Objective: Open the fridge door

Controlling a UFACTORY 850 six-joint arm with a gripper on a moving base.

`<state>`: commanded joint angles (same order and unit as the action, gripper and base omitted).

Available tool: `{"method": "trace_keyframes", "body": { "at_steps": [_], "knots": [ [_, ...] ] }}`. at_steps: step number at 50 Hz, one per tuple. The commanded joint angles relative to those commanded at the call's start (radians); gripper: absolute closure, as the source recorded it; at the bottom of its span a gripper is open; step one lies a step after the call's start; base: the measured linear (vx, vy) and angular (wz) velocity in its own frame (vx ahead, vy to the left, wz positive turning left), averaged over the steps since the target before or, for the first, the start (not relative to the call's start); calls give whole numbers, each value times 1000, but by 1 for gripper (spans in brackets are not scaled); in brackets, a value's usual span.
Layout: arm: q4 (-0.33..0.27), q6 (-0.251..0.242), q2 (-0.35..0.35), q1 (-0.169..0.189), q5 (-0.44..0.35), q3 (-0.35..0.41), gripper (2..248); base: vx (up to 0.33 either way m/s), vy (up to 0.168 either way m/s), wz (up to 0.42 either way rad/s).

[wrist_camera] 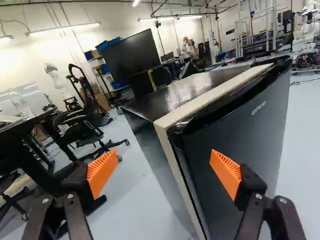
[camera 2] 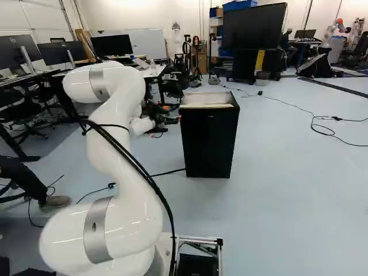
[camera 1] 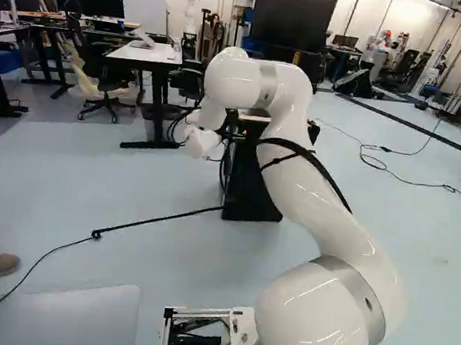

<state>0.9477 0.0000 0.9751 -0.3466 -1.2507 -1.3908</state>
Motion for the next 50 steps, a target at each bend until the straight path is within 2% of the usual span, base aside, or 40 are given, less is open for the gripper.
{"method": "trace_keyframes", "body": {
  "at_steps": [30, 50],
  "knots": [
    [20, 0, 11, 34, 0, -19, 3, 0, 0, 0],
    [29, 0, 11, 61, 35, -18, 3, 0, 0, 0]
  ]
}}
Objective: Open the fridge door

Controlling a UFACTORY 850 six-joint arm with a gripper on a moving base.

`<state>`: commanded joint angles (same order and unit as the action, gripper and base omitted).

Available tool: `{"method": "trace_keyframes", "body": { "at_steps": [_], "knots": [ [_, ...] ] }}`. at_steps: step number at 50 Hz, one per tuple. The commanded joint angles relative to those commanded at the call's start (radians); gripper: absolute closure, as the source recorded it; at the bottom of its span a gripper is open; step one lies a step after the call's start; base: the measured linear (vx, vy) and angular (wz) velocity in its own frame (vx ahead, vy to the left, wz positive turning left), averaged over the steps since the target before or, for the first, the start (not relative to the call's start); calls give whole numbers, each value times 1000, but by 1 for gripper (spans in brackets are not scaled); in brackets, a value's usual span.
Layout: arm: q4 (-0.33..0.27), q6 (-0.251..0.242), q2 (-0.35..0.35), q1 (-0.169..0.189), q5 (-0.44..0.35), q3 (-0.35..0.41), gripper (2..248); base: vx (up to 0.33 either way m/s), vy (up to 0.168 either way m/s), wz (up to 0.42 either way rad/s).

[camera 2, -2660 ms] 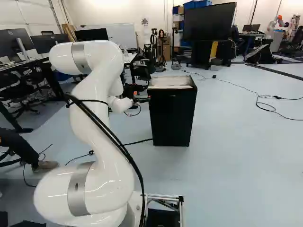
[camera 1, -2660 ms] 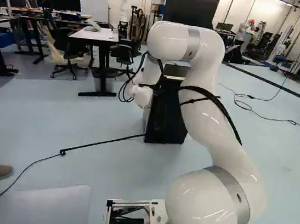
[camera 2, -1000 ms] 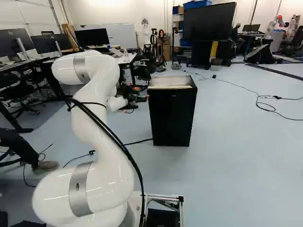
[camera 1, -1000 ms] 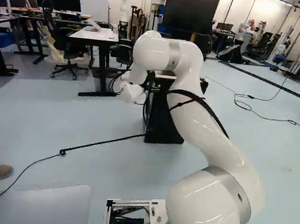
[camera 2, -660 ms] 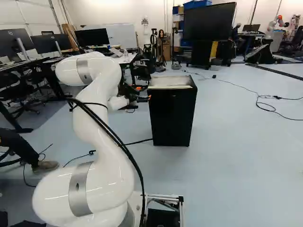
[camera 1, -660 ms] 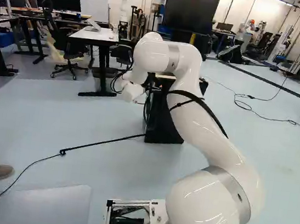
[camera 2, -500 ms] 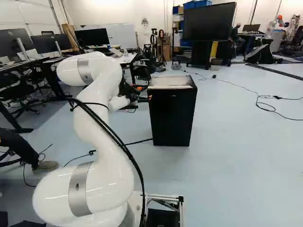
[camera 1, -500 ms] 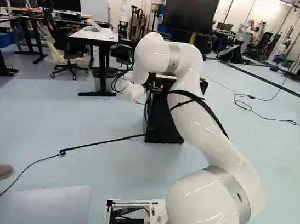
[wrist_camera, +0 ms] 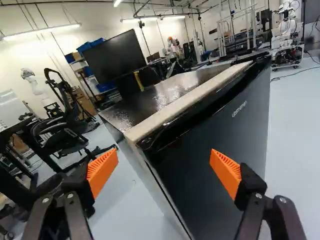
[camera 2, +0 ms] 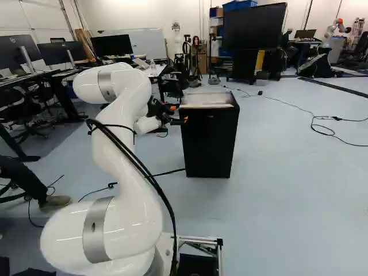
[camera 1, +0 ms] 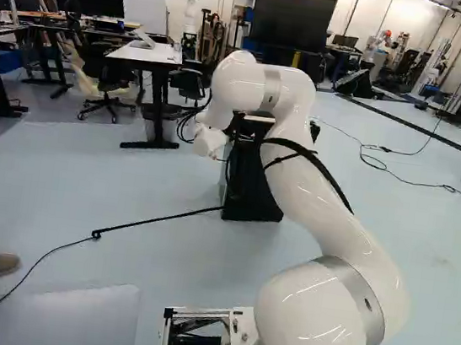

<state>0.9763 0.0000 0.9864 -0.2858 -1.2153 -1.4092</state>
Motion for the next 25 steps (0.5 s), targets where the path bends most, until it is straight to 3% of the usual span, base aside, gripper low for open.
{"method": "trace_keyframes", "body": {
  "at_steps": [25],
  "knots": [
    [1, -11, 0, 16, 30, -1, 3, 0, 0, 0]
  ]
}}
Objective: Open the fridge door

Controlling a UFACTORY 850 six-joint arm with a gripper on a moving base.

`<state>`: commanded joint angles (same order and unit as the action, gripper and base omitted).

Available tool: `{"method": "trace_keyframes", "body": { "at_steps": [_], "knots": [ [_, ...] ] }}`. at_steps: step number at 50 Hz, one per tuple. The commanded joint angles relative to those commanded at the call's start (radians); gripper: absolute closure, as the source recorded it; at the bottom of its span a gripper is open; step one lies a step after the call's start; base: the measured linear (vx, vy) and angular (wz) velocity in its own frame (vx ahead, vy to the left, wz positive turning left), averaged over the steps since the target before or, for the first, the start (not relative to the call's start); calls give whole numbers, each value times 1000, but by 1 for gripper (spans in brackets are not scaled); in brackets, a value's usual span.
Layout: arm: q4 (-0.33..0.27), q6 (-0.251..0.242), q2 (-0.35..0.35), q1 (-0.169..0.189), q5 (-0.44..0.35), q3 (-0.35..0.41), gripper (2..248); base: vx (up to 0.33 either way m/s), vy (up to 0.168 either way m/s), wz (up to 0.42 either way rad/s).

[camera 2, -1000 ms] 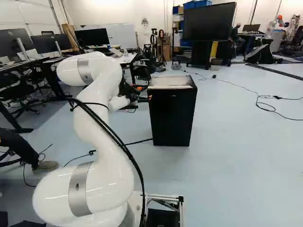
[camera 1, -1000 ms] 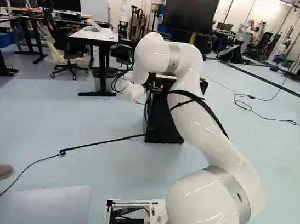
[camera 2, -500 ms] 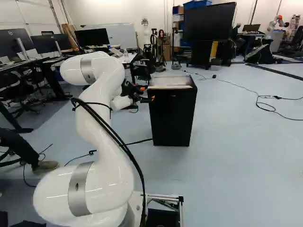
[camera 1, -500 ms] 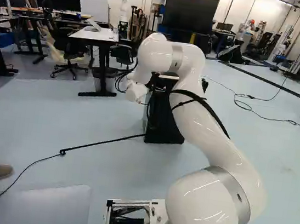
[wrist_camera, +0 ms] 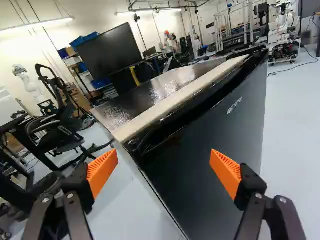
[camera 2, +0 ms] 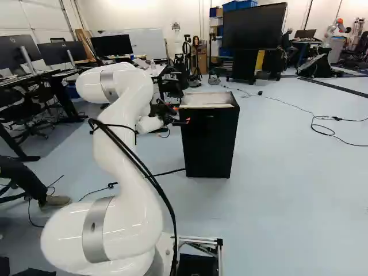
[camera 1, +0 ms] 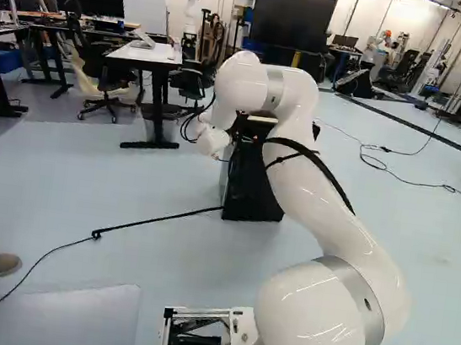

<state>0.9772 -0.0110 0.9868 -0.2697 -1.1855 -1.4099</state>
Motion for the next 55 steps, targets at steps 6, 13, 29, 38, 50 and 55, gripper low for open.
{"method": "trace_keyframes", "body": {
  "at_steps": [6, 13, 29, 38, 50, 55],
  "knots": [
    [0, -47, 0, 0, 0, 0, 3, 0, 0, 0],
    [0, -116, 0, 0, 0, 0, 3, 0, 0, 0],
    [0, -252, 0, 0, 0, 0, 3, 0, 0, 0],
    [0, -261, 0, 0, 0, 0, 3, 0, 0, 0],
    [0, -262, 0, 1, 0, 0, 3, 0, 0, 0],
    [0, -262, 0, 3, 0, 0, 3, 0, 0, 0]
  ]
}}
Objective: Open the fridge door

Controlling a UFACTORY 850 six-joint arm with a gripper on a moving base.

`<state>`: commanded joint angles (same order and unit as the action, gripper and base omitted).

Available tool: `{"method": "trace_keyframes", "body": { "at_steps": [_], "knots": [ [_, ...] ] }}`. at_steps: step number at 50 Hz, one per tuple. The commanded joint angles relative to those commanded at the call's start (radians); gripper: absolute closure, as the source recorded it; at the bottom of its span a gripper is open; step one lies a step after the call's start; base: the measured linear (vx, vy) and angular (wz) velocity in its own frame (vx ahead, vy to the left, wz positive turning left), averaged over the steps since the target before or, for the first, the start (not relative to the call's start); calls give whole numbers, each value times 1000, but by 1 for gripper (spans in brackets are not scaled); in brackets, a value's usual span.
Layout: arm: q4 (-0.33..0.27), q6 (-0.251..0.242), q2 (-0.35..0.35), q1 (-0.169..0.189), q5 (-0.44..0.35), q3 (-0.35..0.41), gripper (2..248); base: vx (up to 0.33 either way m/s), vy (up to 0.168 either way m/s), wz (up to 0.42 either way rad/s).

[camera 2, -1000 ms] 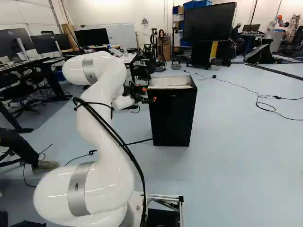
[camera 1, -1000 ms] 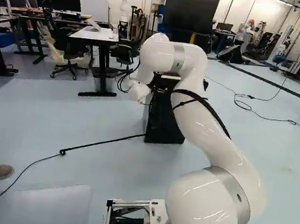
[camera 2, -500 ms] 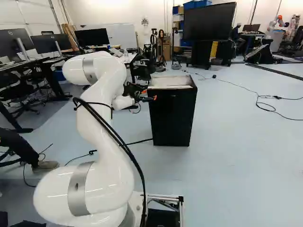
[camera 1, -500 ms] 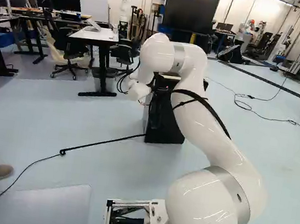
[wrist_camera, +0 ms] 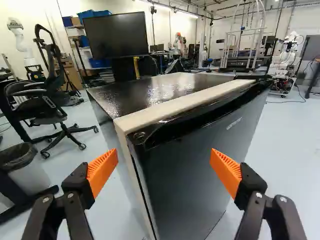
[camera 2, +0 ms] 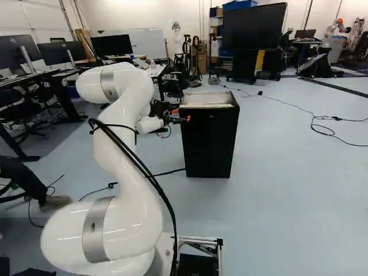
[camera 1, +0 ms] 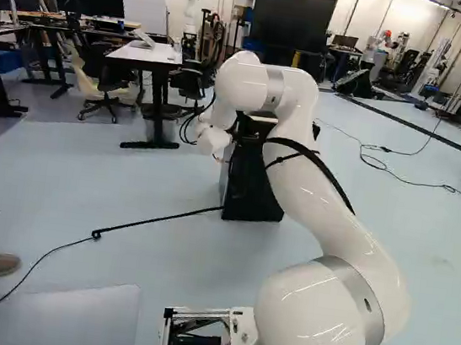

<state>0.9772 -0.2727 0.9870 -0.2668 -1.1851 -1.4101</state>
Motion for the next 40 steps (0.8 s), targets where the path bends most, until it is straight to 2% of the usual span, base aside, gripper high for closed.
{"method": "trace_keyframes", "body": {
  "at_steps": [16, 40],
  "knots": [
    [0, 0, -9, 8, 0, 15, 3, 0, 0, 0],
    [0, 0, -69, 7, 0, 113, 3, 0, 0, 0]
  ]
}}
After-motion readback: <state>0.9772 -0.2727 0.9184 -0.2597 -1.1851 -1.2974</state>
